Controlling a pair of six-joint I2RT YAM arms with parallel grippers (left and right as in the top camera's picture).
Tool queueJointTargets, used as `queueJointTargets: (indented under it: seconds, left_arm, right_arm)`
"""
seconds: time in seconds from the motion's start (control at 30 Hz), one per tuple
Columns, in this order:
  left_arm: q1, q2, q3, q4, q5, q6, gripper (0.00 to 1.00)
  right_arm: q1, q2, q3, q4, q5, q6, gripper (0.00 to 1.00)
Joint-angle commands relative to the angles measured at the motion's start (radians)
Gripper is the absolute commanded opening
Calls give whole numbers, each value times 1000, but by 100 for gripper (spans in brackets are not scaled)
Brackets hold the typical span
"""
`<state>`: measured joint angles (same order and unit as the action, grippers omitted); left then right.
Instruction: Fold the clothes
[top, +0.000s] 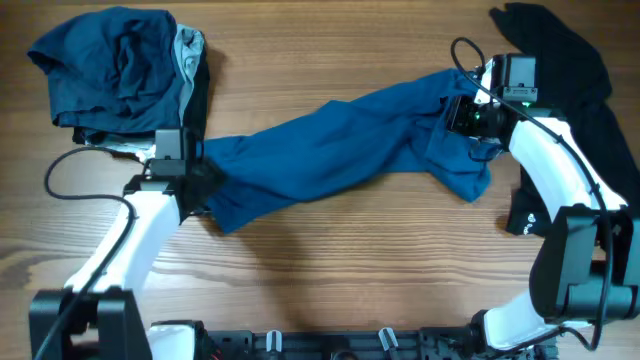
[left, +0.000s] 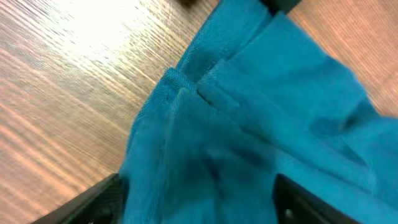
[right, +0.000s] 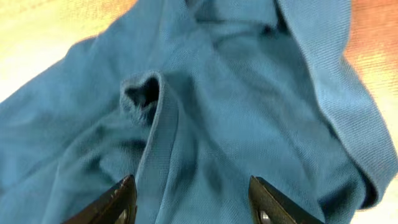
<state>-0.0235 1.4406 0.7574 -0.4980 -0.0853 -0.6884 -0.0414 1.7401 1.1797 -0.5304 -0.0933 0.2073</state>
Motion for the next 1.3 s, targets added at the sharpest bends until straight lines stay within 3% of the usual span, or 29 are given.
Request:
queueJointTargets:
  seconds: [0.0, 0.2, 0.27, 0.47, 0.53, 0.57, 0.63, 0.7, 0.83, 1.0, 1.2, 1.27]
  left_arm:
    - [9, -138, 53, -33, -11, 30, 86]
    - [9, -58, 53, -88, 112, 30, 94]
    - [13, -27, 53, -120, 94, 31, 97]
    - [101, 119, 53, -32, 85, 136, 97]
    - [111, 177, 53, 17, 90, 135, 88]
    - [109, 215, 53, 44, 108, 135, 76]
    - [109, 252, 53, 65, 160, 135, 30]
    - [110, 244, 53, 64, 168, 135, 4]
    - [110, 94, 63, 26, 175, 136, 4]
    - [140, -259, 71, -16, 156, 187, 4]
    - [151, -256, 71, 3, 170, 235, 4]
    - [222, -265, 79, -43, 174, 237, 4]
  right_arm:
    - [-5, -64, 57, -46, -101, 2, 58]
    - [-5, -72, 57, -92, -186, -24, 61]
    - [-5, -72, 57, -111, -186, -32, 62]
    - [-5, -72, 57, -127, -186, -32, 63]
    - [-5, -72, 57, -130, -186, -23, 63]
    - [-5, -72, 57, -130, -186, -23, 63]
    - [-5, -72, 57, -135, -186, -21, 63]
    - [-5, -72, 57, -137, -186, -21, 63]
    - [-5, -72, 56, -148, -185, -22, 63]
    - [-1, -29, 56, -174, -187, -20, 57]
    - [13, -29, 56, -193, -212, -17, 56]
    - [32, -29, 56, -192, -211, -18, 56]
